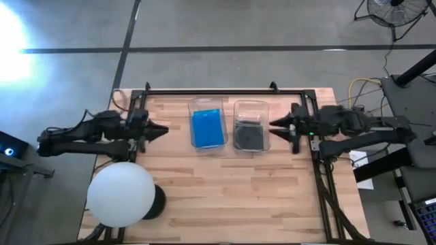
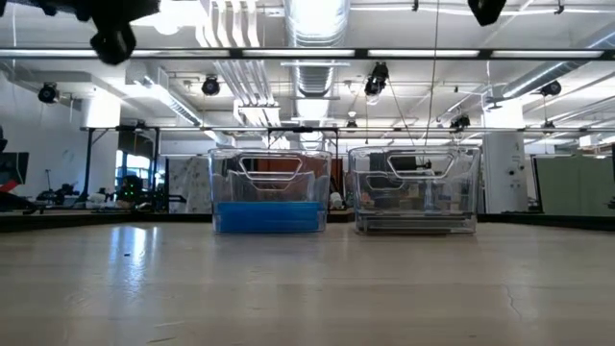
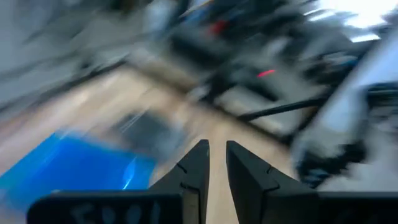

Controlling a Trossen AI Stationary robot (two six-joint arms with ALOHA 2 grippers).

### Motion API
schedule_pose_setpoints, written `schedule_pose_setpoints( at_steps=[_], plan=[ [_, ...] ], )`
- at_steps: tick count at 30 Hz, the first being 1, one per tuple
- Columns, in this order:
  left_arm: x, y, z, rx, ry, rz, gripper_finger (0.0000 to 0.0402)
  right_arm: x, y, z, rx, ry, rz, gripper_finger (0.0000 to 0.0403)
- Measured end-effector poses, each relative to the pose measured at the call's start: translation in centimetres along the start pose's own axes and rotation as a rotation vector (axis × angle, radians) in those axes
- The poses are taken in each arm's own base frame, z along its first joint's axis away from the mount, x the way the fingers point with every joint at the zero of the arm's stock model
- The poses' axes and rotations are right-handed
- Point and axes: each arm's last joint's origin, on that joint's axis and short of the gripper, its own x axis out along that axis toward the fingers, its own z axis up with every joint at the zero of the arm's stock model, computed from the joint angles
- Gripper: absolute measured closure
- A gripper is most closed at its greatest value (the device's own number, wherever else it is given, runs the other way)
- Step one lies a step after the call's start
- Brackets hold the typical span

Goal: Pick & place jewel cases by type
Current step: Return to Home Position

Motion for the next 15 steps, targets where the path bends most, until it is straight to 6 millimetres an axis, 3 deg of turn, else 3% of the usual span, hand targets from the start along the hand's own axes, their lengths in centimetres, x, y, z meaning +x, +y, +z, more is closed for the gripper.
schedule_pose_setpoints(
  at_steps=[4,8,15],
  plan=[
    [0.4,0.3,-1.0,0.05,-0.133,-0.138,0.0364,-1.4,-1.3,-3.2,-0.031,-0.117,0.158,0.0263],
    [1.7,1.7,-4.0,0.049,-0.208,-0.171,0.0364,-2.0,-2.8,-7.0,-0.027,-0.184,0.21,0.0268],
    [2.4,3.4,-7.7,-0.005,-0.282,-0.221,0.0364,-3.5,-4.6,-11.1,0.012,-0.271,0.289,0.0275]
  ],
)
